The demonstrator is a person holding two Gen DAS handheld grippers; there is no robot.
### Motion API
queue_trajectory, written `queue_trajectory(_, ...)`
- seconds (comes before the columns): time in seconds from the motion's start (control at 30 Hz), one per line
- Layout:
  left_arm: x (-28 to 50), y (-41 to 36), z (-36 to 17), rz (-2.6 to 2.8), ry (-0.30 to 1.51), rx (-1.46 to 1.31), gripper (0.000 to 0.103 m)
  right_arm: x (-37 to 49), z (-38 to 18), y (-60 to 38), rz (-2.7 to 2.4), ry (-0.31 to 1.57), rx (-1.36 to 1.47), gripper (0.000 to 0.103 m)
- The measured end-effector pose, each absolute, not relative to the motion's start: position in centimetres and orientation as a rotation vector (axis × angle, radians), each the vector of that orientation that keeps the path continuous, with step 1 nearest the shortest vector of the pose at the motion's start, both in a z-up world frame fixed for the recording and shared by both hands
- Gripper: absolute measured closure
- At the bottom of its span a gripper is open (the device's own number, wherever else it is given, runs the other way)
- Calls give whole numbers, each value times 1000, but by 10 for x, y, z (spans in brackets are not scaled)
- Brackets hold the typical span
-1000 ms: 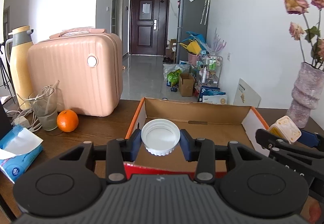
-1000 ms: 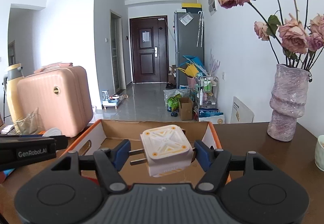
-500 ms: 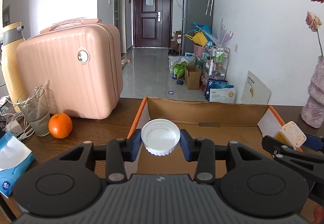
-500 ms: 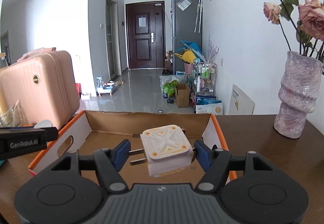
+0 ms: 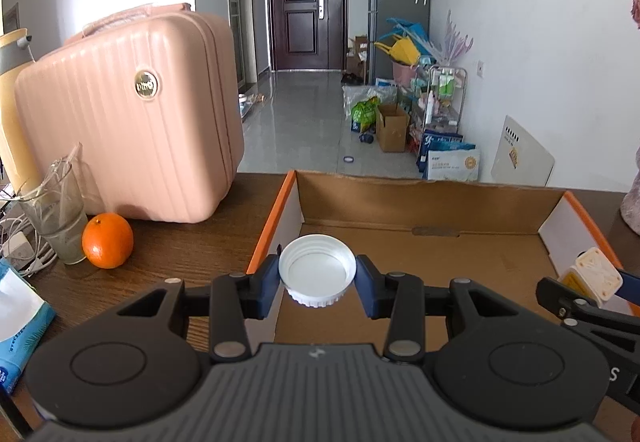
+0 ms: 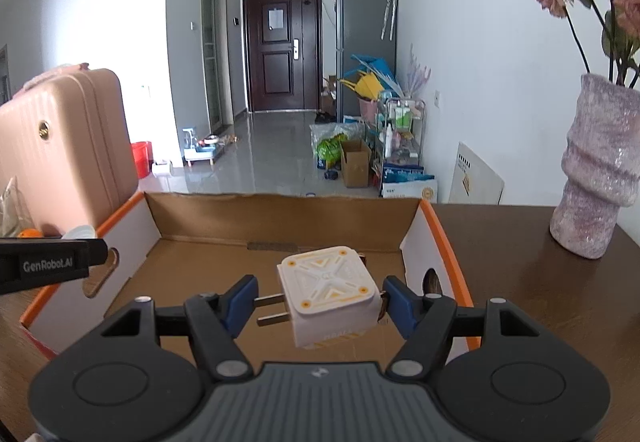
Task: Organize rigid objects
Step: 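Carry the cap in the left tool while the right tool carries the adapter into the box, then open the left tool to drop the cap while the right tool releases the adapter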
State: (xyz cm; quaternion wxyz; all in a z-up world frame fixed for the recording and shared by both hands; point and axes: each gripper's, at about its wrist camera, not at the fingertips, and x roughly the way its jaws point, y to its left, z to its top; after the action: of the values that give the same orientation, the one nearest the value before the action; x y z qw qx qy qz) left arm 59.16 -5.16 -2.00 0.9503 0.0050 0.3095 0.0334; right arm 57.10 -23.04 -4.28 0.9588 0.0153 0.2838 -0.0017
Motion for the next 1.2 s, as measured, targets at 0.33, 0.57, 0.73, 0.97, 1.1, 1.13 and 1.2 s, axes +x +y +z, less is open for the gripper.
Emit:
queue_trajectory(0.33,609,-48,-36,74,705,34,62,575,-55,-229,-1,602,25,35)
queue_trajectory(0.57,614,-49,-45,57,749,57,61,575,-56,-229,-1,607,21,35)
queue_trajectory(0.73,609,-49,-42,20,741,55,21,573,-53,-232,-2,603,39,23)
queue_trajectory(0.97,598,-52,-32,29,667,57,0,571,-53,-236,-22,599,50,3)
queue_trajectory(1.1,598,-51,-31,20,667,41,0,571,-52,-236,-22,600,50,3)
queue_trajectory(1.13,598,-51,-30,20,666,40,0,571,-52,-236,-22,599,49,3)
queue_trajectory(1.2,597,-50,-29,18,664,37,0,569,-50,-236,-20,595,49,3)
